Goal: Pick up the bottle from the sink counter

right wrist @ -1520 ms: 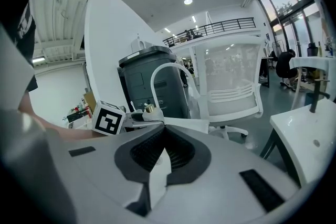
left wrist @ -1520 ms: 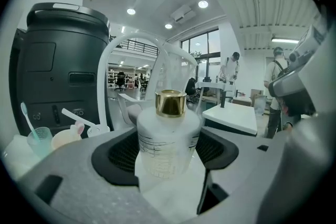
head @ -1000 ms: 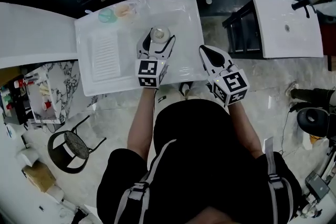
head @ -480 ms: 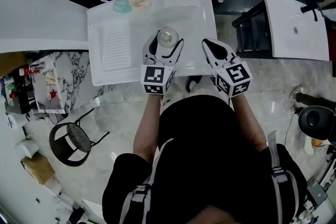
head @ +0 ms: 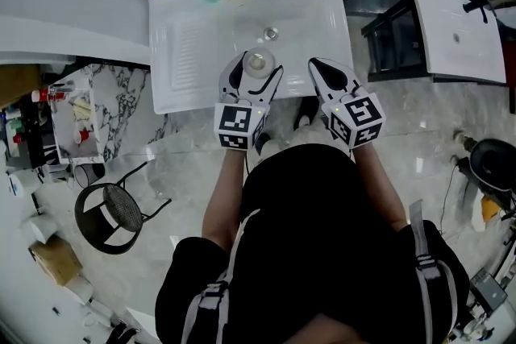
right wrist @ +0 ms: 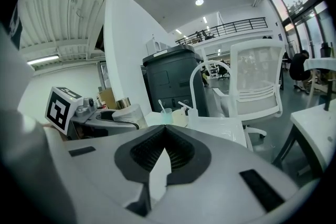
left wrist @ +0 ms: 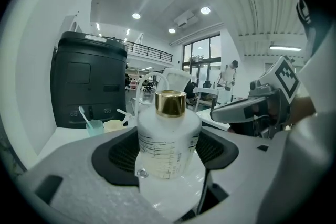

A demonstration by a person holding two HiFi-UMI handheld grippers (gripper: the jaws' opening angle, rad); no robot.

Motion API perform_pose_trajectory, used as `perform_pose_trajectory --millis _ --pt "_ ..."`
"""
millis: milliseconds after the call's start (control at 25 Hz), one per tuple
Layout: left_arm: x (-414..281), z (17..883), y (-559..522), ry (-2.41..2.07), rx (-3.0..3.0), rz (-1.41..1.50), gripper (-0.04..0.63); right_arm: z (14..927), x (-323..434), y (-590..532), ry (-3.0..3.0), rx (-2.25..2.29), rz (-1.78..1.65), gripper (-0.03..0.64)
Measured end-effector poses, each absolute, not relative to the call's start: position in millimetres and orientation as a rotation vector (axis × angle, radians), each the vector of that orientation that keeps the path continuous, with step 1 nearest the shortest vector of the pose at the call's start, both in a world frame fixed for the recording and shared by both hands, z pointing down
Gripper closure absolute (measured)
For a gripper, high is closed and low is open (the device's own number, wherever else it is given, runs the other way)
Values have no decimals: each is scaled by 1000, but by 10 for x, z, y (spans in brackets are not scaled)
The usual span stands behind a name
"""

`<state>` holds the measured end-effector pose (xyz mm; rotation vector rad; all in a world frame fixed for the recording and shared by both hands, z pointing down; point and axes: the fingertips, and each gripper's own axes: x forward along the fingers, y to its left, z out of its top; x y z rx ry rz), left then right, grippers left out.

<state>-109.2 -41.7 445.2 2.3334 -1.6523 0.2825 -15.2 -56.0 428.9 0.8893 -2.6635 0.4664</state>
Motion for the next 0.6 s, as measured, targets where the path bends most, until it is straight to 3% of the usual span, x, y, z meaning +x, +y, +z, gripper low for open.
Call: perform_pose_trajectory --millis 600 --pt "-1426 4289 830 -1565 2404 295 273 4127 -356 602 -2652 1036 432 612"
